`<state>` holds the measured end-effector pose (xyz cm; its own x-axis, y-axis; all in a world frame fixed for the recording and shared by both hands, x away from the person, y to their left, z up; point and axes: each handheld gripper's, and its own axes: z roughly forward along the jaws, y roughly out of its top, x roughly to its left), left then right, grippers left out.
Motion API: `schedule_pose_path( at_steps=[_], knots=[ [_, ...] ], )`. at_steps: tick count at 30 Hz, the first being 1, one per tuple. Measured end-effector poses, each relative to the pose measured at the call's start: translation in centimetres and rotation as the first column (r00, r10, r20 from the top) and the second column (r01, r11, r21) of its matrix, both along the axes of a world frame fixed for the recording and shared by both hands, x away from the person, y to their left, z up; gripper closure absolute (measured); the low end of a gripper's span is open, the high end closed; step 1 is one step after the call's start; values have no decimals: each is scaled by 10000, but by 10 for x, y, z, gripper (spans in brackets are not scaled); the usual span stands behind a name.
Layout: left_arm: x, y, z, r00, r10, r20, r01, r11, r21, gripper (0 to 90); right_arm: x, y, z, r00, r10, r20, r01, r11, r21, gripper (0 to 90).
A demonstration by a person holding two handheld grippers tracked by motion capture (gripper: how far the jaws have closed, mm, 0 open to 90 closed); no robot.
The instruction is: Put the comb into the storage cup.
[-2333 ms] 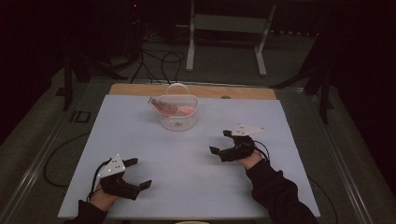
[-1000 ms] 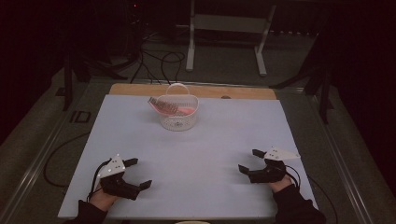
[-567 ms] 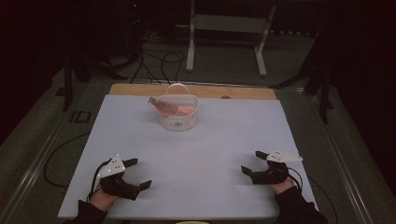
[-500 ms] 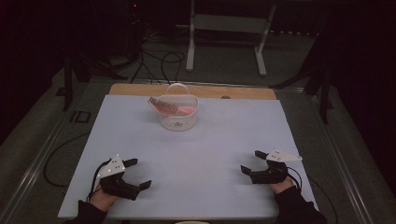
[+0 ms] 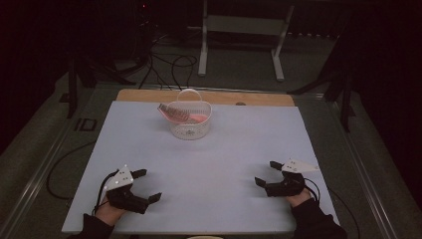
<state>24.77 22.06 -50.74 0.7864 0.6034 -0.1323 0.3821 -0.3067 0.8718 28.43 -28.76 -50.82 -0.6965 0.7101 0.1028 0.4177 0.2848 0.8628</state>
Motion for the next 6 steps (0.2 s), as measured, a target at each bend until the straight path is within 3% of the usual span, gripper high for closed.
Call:
schedule_pose_path(
  at_steps=[6],
  knots=[
    [0,0,0,10000,-9,11,9,10000,11,4,-1,0,0,10000,32,-34,-32,10000,13,90]
  ],
)
